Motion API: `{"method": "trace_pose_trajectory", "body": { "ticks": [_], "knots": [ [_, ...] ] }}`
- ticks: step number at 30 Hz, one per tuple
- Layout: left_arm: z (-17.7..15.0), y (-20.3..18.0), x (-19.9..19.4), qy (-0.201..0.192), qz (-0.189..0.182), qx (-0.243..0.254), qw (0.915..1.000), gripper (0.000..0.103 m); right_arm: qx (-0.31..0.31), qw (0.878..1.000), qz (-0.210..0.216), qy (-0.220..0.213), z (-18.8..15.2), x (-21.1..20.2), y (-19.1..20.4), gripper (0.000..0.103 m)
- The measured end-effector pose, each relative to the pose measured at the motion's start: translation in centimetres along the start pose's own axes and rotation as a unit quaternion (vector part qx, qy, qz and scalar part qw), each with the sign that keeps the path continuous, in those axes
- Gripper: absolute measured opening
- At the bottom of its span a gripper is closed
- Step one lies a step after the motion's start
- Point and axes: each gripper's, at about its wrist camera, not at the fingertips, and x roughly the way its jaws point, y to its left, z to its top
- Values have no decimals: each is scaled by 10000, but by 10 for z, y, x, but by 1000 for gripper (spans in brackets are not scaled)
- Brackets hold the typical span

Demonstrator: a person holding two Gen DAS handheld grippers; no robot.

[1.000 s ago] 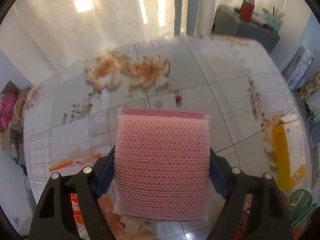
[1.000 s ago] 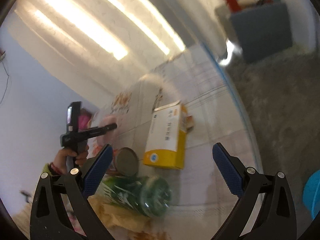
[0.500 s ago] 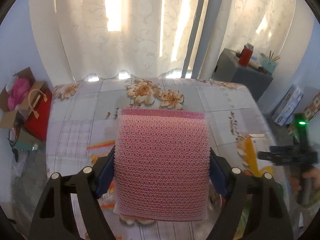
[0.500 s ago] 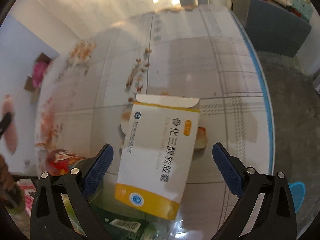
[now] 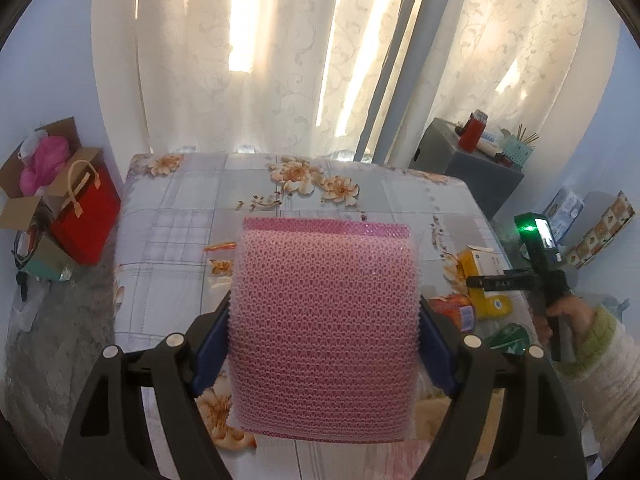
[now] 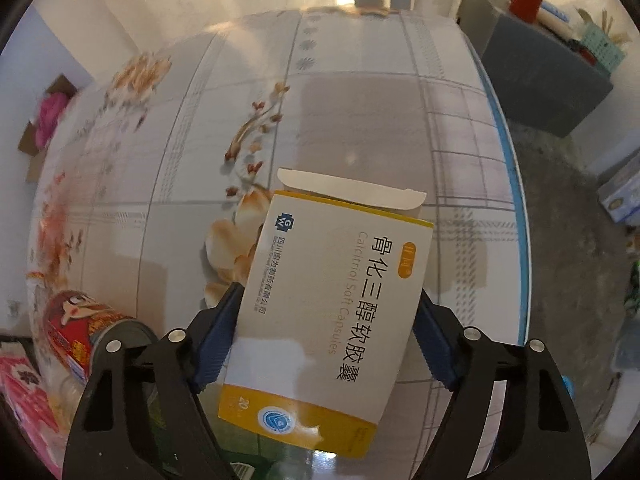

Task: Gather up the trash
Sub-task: 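Grasp the yellow-and-white medicine box with the right gripper while the left holds the sponge, then carry sponge and box over the blue wastebasket and open both grippers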

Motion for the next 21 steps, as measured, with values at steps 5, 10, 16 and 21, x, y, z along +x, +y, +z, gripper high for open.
{"method": "trace_pose_trajectory", "body": {
  "ticks": [5, 10, 16, 21],
  "knots": [
    [-7, -12, -31, -161, -62, 36, 9998, 79, 265, 9967, 27, -770, -12, -48, -37, 74],
    [-12, -49, -71, -446, -286, 317, 9981, 79, 425, 9842, 238, -1700, -56, -146, -76, 74],
    [-37, -125, -101, -477, -1003, 918, 9896, 79, 661, 9640, 604, -2504, -164, -246, -122, 74],
    [-73, -214, -88, -8, -1861, 1471, 9714, 79, 1232, 9550, 487, -2655, -273, -261, -167, 74]
  ]
}}
